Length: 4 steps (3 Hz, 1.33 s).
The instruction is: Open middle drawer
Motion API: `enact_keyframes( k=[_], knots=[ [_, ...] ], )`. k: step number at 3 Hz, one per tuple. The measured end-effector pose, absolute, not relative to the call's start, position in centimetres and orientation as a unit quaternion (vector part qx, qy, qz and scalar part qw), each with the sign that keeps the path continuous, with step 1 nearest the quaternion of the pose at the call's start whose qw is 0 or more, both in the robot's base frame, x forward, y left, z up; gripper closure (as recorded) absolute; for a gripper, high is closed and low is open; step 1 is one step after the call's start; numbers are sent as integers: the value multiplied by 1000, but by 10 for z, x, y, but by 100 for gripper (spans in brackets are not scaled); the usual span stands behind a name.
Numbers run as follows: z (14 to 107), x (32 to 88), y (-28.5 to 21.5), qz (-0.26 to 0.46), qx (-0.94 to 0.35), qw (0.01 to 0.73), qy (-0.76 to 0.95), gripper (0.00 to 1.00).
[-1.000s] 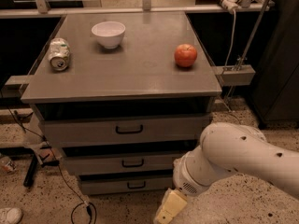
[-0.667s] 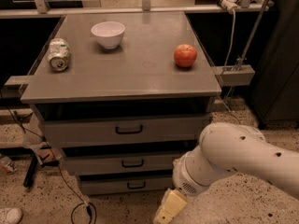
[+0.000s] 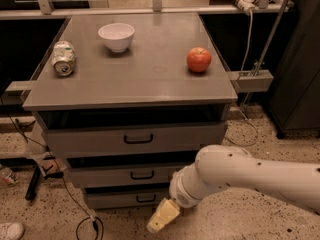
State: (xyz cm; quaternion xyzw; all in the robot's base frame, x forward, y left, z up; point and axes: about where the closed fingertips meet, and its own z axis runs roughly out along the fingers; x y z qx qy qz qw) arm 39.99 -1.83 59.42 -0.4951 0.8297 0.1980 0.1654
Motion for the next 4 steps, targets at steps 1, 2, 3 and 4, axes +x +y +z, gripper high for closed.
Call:
enact_keyframes(
  k=[1, 2, 3, 4],
  knots=[
    [559, 429, 1, 210, -474, 187, 834, 0],
    [532, 449, 11, 220, -456, 202, 838, 0],
    [522, 470, 10, 218, -443, 221, 841, 0],
    [520, 488, 5, 213, -436, 237, 842, 0]
  ],
)
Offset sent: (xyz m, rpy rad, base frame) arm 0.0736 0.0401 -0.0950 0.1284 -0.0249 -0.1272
